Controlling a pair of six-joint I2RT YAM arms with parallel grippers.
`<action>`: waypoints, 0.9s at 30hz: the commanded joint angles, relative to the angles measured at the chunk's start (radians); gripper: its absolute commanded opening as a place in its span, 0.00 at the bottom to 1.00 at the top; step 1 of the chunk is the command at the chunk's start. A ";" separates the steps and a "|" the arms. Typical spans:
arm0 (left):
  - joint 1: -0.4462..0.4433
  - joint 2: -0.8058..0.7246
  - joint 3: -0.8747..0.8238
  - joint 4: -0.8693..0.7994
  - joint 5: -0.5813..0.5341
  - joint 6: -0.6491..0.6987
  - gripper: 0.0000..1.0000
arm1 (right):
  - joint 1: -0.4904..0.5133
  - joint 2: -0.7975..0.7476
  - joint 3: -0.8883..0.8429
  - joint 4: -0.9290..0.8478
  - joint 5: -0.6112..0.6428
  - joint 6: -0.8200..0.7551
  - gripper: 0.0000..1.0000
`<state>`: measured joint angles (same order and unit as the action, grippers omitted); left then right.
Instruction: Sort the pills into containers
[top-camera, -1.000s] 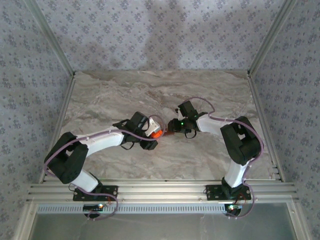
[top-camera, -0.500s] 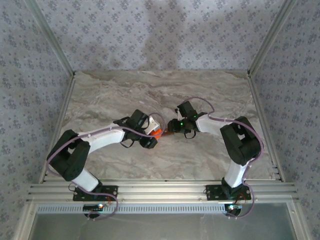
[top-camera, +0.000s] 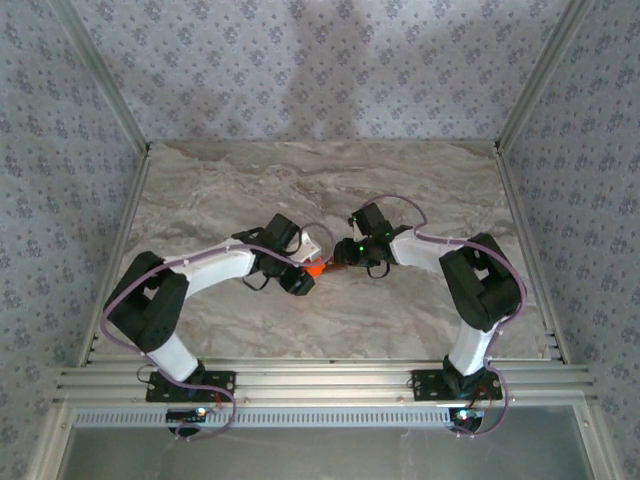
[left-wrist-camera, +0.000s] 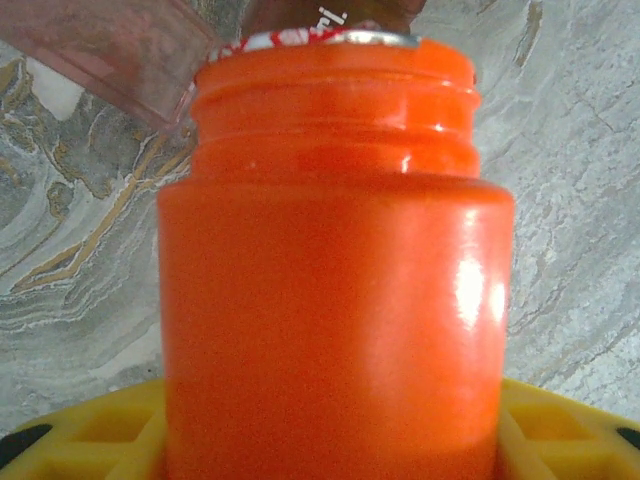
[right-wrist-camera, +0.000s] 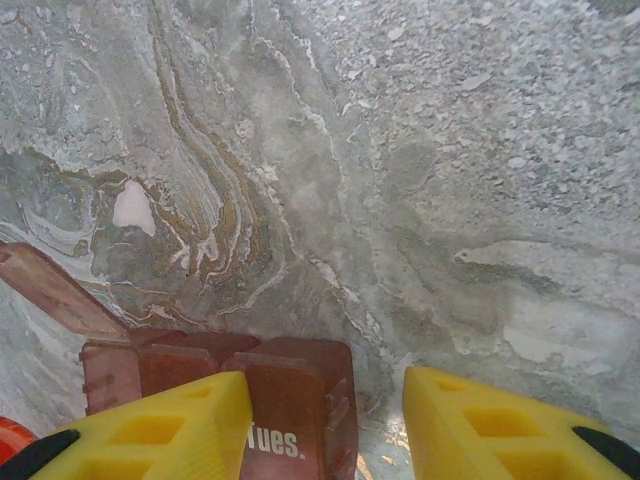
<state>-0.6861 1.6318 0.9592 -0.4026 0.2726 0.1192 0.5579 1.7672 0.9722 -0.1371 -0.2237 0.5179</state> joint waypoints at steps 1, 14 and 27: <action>0.007 0.016 0.045 -0.073 -0.005 0.035 0.00 | 0.019 0.033 -0.011 -0.076 0.037 0.019 0.47; 0.013 0.040 0.079 -0.124 -0.037 0.046 0.00 | 0.029 0.036 -0.004 -0.077 0.041 0.025 0.46; 0.013 0.080 0.155 -0.218 -0.080 0.070 0.00 | 0.032 0.040 -0.004 -0.077 0.043 0.028 0.47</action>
<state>-0.6796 1.7050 1.0805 -0.5701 0.2073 0.1658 0.5724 1.7676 0.9733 -0.1333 -0.2123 0.5354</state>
